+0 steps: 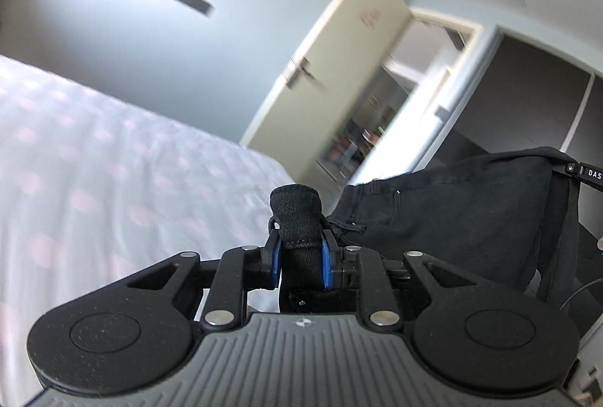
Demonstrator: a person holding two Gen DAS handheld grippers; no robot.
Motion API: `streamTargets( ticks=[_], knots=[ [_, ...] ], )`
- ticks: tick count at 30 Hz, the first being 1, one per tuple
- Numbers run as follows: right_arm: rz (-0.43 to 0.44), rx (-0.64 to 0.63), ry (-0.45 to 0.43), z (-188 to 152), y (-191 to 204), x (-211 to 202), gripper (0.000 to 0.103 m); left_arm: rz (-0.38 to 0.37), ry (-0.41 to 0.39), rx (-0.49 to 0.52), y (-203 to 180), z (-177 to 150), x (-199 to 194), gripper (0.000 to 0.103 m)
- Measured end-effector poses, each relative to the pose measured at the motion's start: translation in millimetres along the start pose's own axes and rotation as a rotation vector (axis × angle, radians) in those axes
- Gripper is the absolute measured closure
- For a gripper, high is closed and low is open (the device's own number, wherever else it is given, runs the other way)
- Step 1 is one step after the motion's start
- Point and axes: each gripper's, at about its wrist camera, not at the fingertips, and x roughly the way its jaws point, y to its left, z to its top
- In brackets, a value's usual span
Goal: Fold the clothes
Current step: 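Lift the black jeans off the pile with both grippers and carry them over the bed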
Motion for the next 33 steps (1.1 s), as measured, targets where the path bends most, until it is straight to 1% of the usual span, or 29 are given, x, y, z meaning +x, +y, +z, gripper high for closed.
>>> streamTargets(
  ticks=[4, 7, 12, 16, 19, 21, 22, 24, 27, 29, 31, 33],
  knots=[
    [0.146, -0.030, -0.092, 49.2, 93.2, 5.4, 0.092, 0.120, -0.108, -0.033, 49.4, 31.7, -63.4, 0.080],
    [0.263, -0.029, -0.131, 81.8, 170.6, 1.1, 0.092, 0.228, -0.167, -0.048, 83.8, 48.2, -104.1, 0.080],
    [0.460, 0.001, -0.143, 122.8, 299.6, 15.2, 0.092, 0.403, -0.244, -0.080, 135.7, 65.4, -166.3, 0.080],
    [0.597, 0.012, -0.136, 145.5, 402.7, 23.5, 0.092, 0.547, -0.297, -0.123, 184.2, 75.1, -208.2, 0.080],
    [0.695, 0.005, -0.114, 161.6, 486.5, 40.4, 0.092, 0.648, -0.297, -0.164, 224.2, 79.0, -234.0, 0.080],
    [0.758, -0.014, -0.081, 156.0, 545.8, 46.5, 0.092, 0.726, -0.276, -0.180, 250.5, 75.6, -245.7, 0.080],
    [0.786, -0.022, -0.059, 144.2, 574.3, 53.3, 0.092, 0.766, -0.263, -0.187, 263.4, 73.0, -250.7, 0.080],
    [0.843, -0.036, -0.009, 121.3, 632.6, 65.9, 0.091, 0.829, -0.214, -0.231, 295.0, 59.8, -255.5, 0.079],
    [0.917, -0.045, 0.120, 75.2, 730.9, 90.3, 0.091, 0.912, -0.123, -0.307, 345.4, 35.5, -250.9, 0.079],
    [0.947, -0.070, 0.178, 42.5, 780.4, 103.1, 0.091, 0.938, -0.070, -0.358, 376.5, 21.2, -244.3, 0.079],
    [0.965, -0.115, 0.211, 13.6, 817.1, 111.5, 0.091, 0.953, -0.034, -0.386, 400.1, 12.1, -240.6, 0.079],
    [0.975, -0.153, 0.226, 0.4, 854.0, 117.1, 0.091, 0.970, -0.003, -0.384, 416.1, 5.5, -238.9, 0.079]
  ],
)
